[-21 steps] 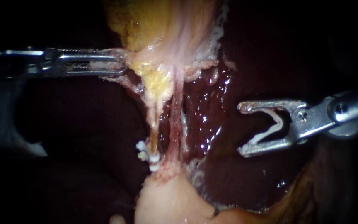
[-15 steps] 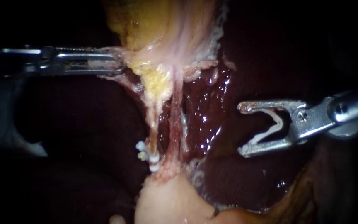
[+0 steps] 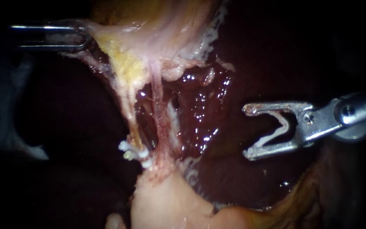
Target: Clipping third clip left tube
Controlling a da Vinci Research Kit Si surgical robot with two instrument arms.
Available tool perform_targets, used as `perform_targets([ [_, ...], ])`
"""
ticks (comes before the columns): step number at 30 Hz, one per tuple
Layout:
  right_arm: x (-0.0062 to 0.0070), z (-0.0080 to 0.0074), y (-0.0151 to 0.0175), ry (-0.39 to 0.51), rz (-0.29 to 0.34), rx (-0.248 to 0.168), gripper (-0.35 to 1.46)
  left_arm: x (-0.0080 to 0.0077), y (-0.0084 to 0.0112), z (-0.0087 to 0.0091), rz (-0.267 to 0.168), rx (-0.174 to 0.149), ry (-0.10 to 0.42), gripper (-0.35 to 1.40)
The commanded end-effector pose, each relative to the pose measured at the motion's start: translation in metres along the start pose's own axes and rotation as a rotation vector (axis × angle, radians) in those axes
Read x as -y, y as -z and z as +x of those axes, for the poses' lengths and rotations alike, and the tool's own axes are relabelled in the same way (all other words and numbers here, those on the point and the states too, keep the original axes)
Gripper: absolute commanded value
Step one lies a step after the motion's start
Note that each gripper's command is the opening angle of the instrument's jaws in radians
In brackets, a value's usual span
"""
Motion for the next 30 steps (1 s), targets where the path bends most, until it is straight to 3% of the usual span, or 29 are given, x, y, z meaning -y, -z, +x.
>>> perform_targets([
  [1,0.0001,0.0003,-0.0004,0.005,0.004,-0.008,0.5,0.0,-0.0003,-0.0002,0.003,-0.001,0.0,-0.35],
  [6,0.0009,0.002,-0.0031,-0.052,0.034,-0.036,0.5,-0.0002,-0.0007,-0.0004,0.009,-0.005,-0.001,-0.35],
  [13,0.0009,0.0043,-0.0069,-0.142,0.059,-0.119,0.5,-0.0005,-0.0011,-0.0006,0.005,-0.003,-0.001,-0.35],
  [22,-0.001,0.0057,-0.0115,-0.197,0.069,-0.169,0.49,-0.0008,-0.0016,-0.0009,-0.004,0.001,-0.001,-0.35],
  [30,-0.0031,0.0048,-0.0149,-0.217,0.1,-0.204,0.49,-0.001,-0.0016,-0.001,-0.007,0.002,-0.001,-0.35],
])
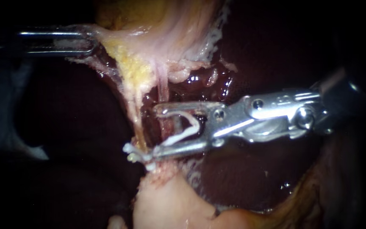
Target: Clipping third clip left tube
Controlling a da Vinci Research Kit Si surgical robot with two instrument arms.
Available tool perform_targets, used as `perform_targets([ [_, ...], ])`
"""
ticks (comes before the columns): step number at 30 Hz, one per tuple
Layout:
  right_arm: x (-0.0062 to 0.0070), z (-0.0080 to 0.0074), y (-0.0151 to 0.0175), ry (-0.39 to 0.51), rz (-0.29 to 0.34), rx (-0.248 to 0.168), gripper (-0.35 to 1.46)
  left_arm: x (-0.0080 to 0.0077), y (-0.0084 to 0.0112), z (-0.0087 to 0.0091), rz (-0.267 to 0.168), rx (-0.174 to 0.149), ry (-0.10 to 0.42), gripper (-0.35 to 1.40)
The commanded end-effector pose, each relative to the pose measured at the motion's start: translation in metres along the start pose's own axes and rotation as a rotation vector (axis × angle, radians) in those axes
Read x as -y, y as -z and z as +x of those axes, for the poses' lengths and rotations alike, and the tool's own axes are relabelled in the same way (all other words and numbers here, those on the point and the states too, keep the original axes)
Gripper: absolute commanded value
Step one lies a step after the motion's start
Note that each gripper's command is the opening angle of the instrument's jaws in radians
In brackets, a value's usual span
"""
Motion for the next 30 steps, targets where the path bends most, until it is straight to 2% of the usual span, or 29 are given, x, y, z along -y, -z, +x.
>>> perform_targets([
  [1,-0.0004,-0.0003,-0.0004,-0.004,0.007,-0.001,0.49,0.0,0.0,0.0,-0.001,0.001,0.0,-0.35],
  [9,-0.002,-0.0022,-0.0024,-0.011,0.044,-0.007,0.47,0.0,0.0,0.0,-0.001,0.0,0.0,-0.35],
  [23,-0.0049,-0.0048,-0.0033,-0.011,0.042,-0.013,0.47,0.0,-0.0001,-0.0001,0.0,0.0,-0.001,-0.35],
  [30,-0.0055,-0.005,-0.0037,-0.019,0.046,-0.038,0.48,0.0,-0.0001,-0.0001,0.0,0.0,-0.001,-0.35],
])
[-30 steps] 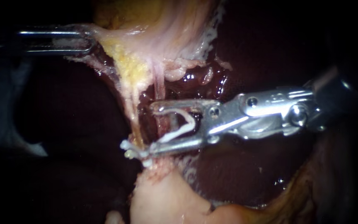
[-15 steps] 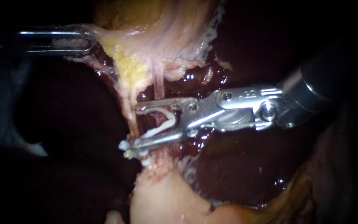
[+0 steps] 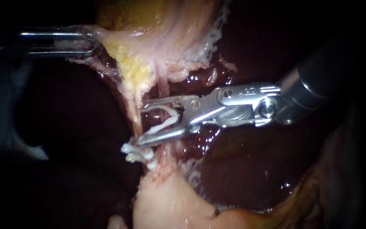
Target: Clipping third clip left tube
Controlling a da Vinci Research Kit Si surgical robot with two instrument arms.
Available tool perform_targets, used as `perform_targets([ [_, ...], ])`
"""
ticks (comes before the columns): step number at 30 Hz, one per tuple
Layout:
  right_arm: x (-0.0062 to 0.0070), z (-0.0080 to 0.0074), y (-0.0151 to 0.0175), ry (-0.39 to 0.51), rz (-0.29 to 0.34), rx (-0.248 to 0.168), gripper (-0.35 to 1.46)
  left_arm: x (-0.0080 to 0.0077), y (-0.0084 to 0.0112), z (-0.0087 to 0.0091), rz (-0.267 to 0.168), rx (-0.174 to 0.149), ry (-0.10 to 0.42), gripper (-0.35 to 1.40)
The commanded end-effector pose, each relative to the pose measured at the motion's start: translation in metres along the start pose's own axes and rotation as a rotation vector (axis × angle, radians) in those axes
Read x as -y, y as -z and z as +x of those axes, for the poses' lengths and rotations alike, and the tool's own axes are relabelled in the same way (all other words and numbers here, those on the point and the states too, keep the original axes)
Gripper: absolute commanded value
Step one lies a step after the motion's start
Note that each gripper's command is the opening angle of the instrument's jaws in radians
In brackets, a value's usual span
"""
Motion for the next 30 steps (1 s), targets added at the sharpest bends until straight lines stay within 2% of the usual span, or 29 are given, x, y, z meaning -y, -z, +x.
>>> perform_targets([
  [1,0.0001,0.0002,-0.0002,0.0,0.007,-0.005,0.48,0.0,0.0,0.0,0.001,0.0,0.0,-0.35],
  [11,0.0007,0.0013,-0.0033,-0.024,0.05,-0.049,0.48,0.0,-0.0002,-0.0001,0.002,-0.001,0.0,-0.35],
  [16,0.001,0.0019,-0.0046,-0.045,0.051,-0.078,0.47,0.0,-0.0002,-0.0001,-0.001,0.001,0.0,-0.35],
  [21,0.0012,0.0027,-0.0049,-0.06,0.051,-0.089,0.47,0.0,-0.0002,-0.0001,-0.001,0.0,0.0,-0.35],
  [24,0.0018,0.0035,-0.0048,-0.082,0.055,-0.092,0.46,0.0,-0.0002,-0.0001,-0.001,0.0,0.0,-0.35],
  [30,0.0034,0.0063,-0.0043,-0.144,0.046,-0.1,0.46,0.0,-0.0002,-0.0001,-0.001,0.0,-0.001,-0.35],
])
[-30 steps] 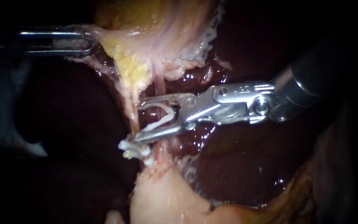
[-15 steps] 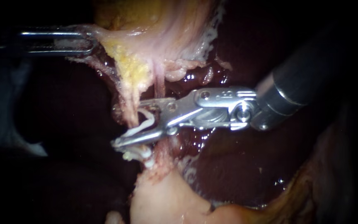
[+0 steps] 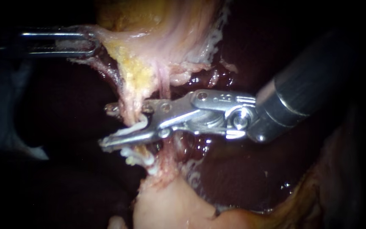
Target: Clipping third clip left tube
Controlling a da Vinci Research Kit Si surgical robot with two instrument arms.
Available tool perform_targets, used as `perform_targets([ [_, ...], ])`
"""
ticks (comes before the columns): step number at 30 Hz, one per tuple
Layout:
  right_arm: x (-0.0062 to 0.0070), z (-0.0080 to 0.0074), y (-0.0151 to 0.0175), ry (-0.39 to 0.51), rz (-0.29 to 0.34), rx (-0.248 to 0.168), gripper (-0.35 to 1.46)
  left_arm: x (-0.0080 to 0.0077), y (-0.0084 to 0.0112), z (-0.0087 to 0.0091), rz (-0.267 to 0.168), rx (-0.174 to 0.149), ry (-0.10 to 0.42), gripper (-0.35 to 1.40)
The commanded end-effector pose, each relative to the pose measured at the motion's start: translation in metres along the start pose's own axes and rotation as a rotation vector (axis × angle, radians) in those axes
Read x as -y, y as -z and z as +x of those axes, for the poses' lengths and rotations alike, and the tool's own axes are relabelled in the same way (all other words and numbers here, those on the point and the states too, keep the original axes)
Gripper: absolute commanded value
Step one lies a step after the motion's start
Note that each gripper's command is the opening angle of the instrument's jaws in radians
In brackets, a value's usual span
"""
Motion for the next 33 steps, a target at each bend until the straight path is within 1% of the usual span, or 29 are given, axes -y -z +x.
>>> perform_targets([
  [1,0.0005,0.0006,0.0001,-0.008,0.0,0.0,0.45,0.0,0.0,0.0,0.0,0.0,0.0,-0.35],
  [4,0.0015,0.0019,0.0004,-0.04,-0.017,-0.006,0.44,0.0,0.0,0.0,-0.001,0.0,0.0,-0.35],
  [8,0.0023,0.003,0.0007,-0.07,-0.029,-0.012,0.42,0.0,0.0,0.0,-0.001,0.0,0.0,-0.35],
  [11,0.0025,0.0034,0.0008,-0.079,-0.041,-0.014,0.41,0.0001,0.0,0.0,-0.001,0.0,-0.001,-0.35],
  [15,0.0024,0.0034,0.0009,-0.104,-0.049,-0.017,0.36,0.0001,0.0,0.0,-0.001,0.0,-0.001,-0.35],
  [18,0.0022,0.0033,0.0011,-0.145,-0.06,-0.023,0.26,0.0001,0.0,0.0,-0.001,0.0,-0.001,-0.35],
  [22,0.0021,0.0032,0.0015,-0.169,-0.061,-0.025,0.05,0.0001,0.0,-0.0001,-0.001,0.0,-0.001,-0.35],
  [26,0.002,0.0031,0.0016,-0.187,-0.064,-0.027,-0.09,0.0002,0.0,-0.0001,-0.001,0.0,-0.001,-0.35],
  [28,0.0019,0.0031,0.0016,-0.205,-0.064,-0.029,-0.24,0.0002,0.0,-0.0001,-0.001,0.0,-0.001,-0.35],
  [29,0.0019,0.0031,0.0017,-0.217,-0.067,-0.031,-0.35,0.0002,0.0,-0.0001,-0.001,0.0,-0.001,-0.35],
  [30,0.0019,0.003,0.0017,-0.252,-0.067,-0.038,-0.35,0.0002,0.0,-0.0001,-0.001,0.0,-0.001,-0.35],
  [31,0.0018,0.003,0.0018,-0.258,-0.071,-0.036,-0.35,0.0002,0.0,-0.0001,-0.001,0.0,-0.001,-0.35],
  [32,0.0018,0.003,0.0018,-0.259,-0.081,-0.029,-0.35,0.0002,0.0,-0.0001,-0.001,0.0,-0.001,-0.35],
  [33,0.0018,0.003,0.0019,-0.26,-0.085,-0.012,-0.35,0.0002,0.0,-0.0001,-0.001,0.0,-0.001,-0.35],
])
